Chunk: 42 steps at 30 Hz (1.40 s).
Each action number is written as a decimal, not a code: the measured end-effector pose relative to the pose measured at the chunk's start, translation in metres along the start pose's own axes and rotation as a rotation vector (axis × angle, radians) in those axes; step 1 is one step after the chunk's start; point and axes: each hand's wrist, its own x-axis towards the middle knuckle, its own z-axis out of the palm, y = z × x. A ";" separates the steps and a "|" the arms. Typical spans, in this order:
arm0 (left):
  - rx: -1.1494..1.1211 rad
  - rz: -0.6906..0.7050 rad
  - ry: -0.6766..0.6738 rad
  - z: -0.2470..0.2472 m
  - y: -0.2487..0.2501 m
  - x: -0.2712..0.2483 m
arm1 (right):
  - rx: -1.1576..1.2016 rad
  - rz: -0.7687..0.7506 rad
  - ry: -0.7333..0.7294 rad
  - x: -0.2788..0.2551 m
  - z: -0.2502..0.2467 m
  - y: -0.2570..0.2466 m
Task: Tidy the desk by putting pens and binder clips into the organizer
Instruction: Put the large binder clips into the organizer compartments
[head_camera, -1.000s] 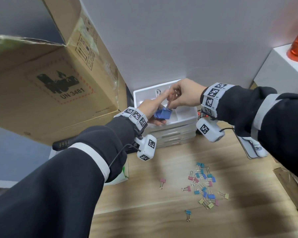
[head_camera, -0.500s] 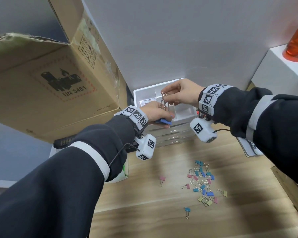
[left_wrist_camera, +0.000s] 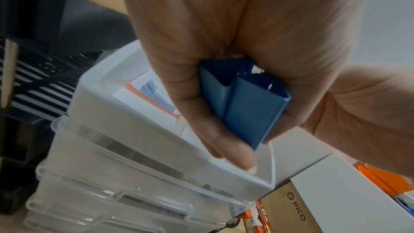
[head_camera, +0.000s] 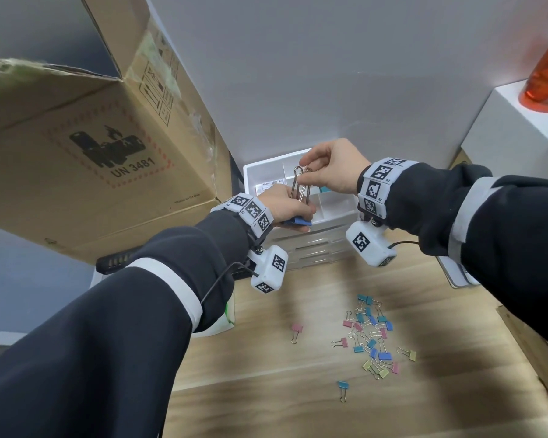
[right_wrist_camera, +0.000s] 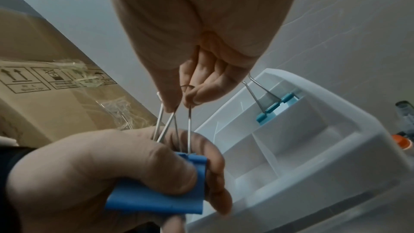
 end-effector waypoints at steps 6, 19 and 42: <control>0.041 -0.020 -0.038 -0.002 0.003 -0.005 | 0.017 -0.039 0.005 -0.001 0.002 0.000; 0.114 -0.013 -0.112 -0.006 0.005 -0.009 | 0.125 -0.051 -0.114 -0.007 -0.002 -0.005; 0.872 0.474 0.478 -0.021 0.007 0.043 | -0.213 -0.137 0.156 0.033 -0.005 -0.008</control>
